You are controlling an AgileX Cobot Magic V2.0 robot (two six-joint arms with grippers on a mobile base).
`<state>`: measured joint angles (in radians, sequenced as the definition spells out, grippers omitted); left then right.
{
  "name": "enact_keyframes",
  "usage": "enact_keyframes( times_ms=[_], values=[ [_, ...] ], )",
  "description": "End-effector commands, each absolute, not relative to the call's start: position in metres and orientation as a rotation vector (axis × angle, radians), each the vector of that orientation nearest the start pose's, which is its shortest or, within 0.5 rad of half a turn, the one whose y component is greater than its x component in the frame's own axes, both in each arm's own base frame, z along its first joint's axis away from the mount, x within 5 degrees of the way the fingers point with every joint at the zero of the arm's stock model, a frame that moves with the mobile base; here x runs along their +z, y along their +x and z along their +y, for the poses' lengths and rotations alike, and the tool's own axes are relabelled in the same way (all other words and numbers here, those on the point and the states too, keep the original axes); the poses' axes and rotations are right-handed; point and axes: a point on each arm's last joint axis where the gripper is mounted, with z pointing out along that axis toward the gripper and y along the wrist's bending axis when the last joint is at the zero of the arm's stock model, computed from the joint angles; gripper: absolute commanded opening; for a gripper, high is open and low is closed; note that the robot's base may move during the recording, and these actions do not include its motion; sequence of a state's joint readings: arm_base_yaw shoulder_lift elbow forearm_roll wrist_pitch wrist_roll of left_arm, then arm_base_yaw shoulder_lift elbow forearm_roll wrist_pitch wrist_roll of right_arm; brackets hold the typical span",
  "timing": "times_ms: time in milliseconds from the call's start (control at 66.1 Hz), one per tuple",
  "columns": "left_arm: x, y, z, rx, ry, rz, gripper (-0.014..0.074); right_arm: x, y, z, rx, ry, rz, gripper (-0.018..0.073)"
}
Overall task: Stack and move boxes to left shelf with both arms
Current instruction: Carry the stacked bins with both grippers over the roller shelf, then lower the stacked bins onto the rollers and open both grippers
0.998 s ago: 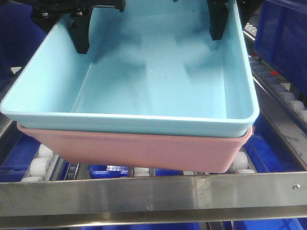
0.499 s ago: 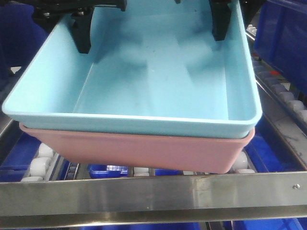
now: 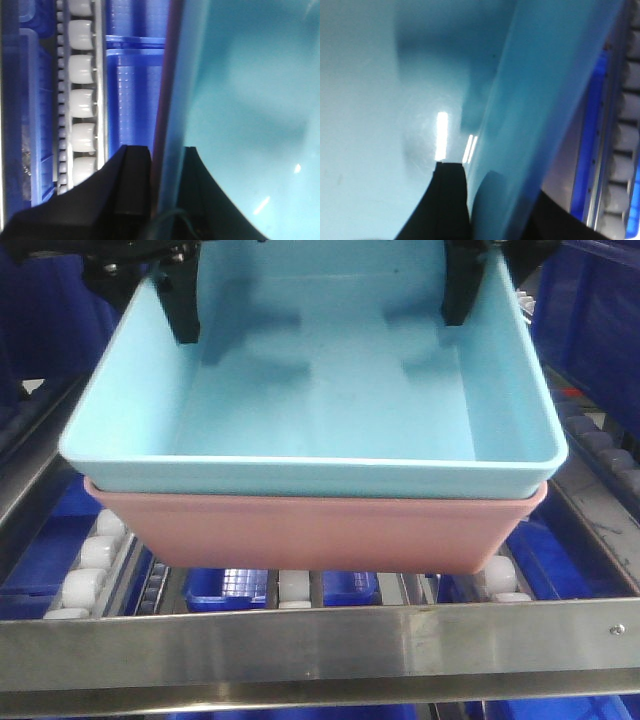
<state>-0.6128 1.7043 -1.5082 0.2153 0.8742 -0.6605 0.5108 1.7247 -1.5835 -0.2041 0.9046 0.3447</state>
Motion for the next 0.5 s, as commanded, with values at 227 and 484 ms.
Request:
enact_keyframes(
  times_ms=[227, 484],
  values=[
    [0.325, 0.337, -0.224, -0.433, 0.02, 2.406, -0.0004, 0.337, 0.361, 0.205, 0.265, -0.36, 2.398, 0.0056],
    [0.311, 0.352, -0.208, -0.412, -0.076, 2.467, 0.0002, 0.322, 0.367, 0.208, 0.248, -0.367, 2.438, 0.006]
  ],
)
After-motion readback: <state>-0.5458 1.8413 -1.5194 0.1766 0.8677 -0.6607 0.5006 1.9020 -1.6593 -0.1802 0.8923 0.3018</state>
